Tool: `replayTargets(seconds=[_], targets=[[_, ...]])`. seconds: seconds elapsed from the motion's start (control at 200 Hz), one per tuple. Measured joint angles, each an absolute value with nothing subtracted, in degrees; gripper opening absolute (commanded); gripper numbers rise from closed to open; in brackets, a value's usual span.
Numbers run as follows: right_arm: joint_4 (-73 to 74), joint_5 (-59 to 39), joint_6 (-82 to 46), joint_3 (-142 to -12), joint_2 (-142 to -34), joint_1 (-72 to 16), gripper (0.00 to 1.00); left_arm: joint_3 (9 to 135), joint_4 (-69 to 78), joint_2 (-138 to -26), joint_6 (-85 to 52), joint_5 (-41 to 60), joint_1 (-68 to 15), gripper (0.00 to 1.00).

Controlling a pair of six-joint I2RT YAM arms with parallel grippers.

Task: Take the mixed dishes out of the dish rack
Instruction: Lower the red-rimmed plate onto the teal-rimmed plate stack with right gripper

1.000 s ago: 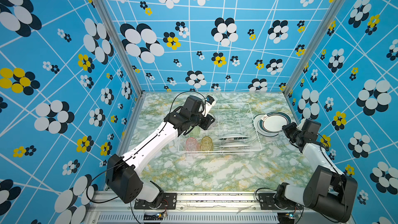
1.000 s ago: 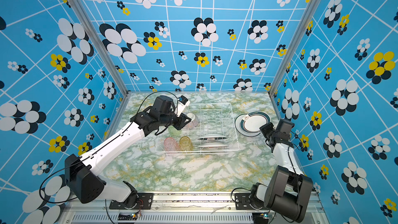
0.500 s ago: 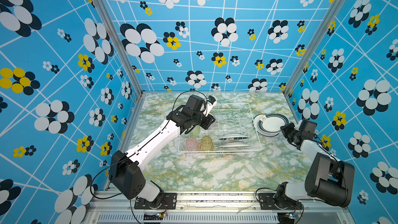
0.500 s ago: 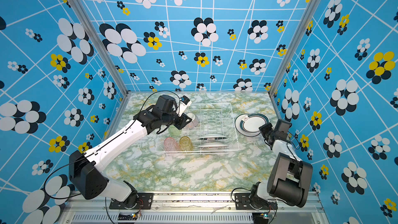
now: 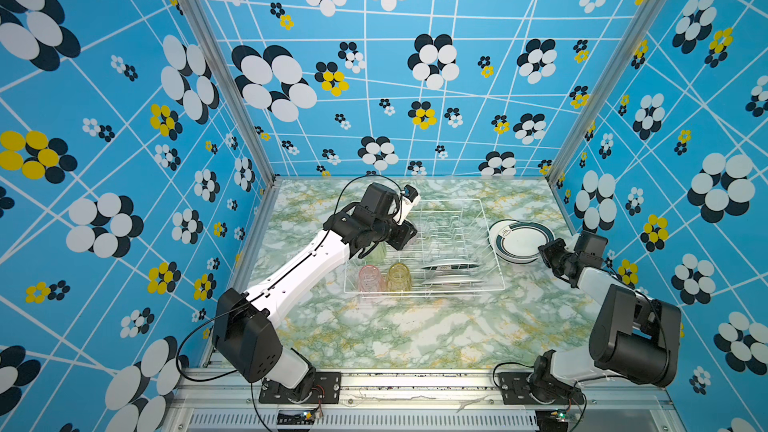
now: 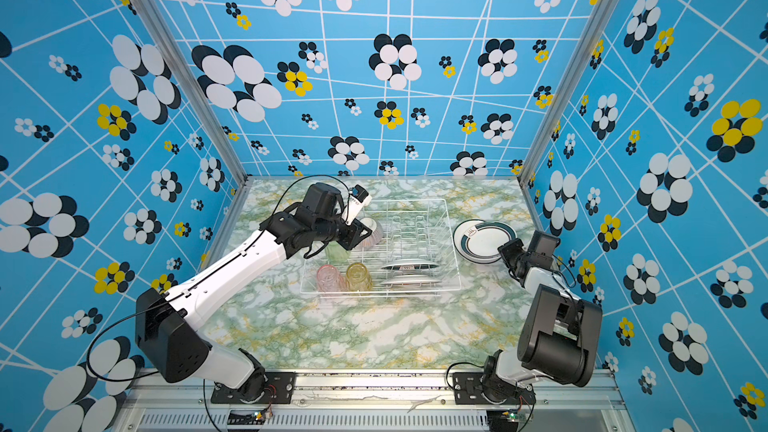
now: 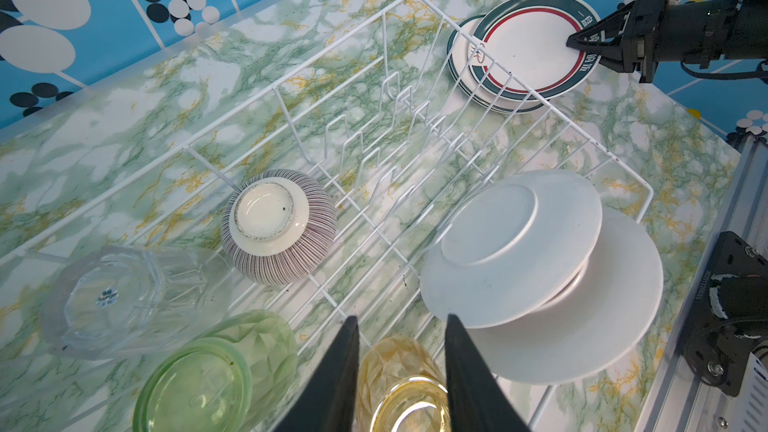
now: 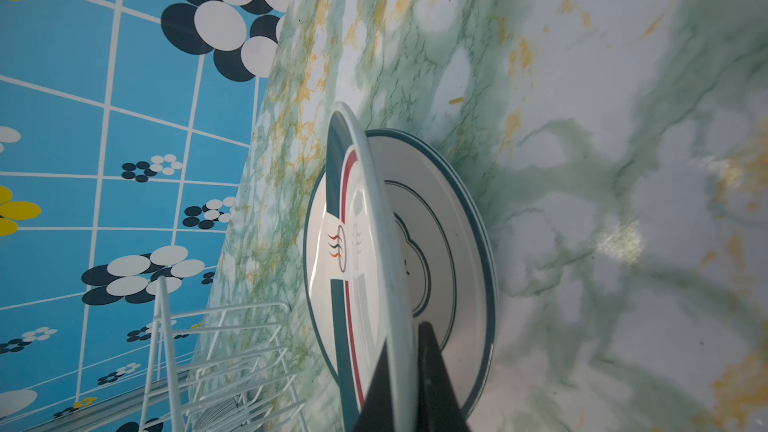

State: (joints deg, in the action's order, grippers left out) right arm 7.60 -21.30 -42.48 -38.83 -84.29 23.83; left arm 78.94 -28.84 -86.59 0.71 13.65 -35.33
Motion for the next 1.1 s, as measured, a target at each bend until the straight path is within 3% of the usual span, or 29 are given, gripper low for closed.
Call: replayTargets(seconds=[0.155,0.71,1.1], targets=[[7.49,-21.34,-42.39,-38.81,-84.29,23.83,0.0,78.94,-28.84,-86.59,0.71,13.63,-35.51,0.36],[2.96,-21.89,-38.7,-38.83,-86.39,23.83,0.29,78.94,-28.97,-86.59,0.73,13.65,-36.14,0.36],[-1.08,-20.51,-35.16,-39.05,-86.41,23.83,0.32,78.94,-28.99,-86.59,0.73,13.65,-36.4,0.36]])
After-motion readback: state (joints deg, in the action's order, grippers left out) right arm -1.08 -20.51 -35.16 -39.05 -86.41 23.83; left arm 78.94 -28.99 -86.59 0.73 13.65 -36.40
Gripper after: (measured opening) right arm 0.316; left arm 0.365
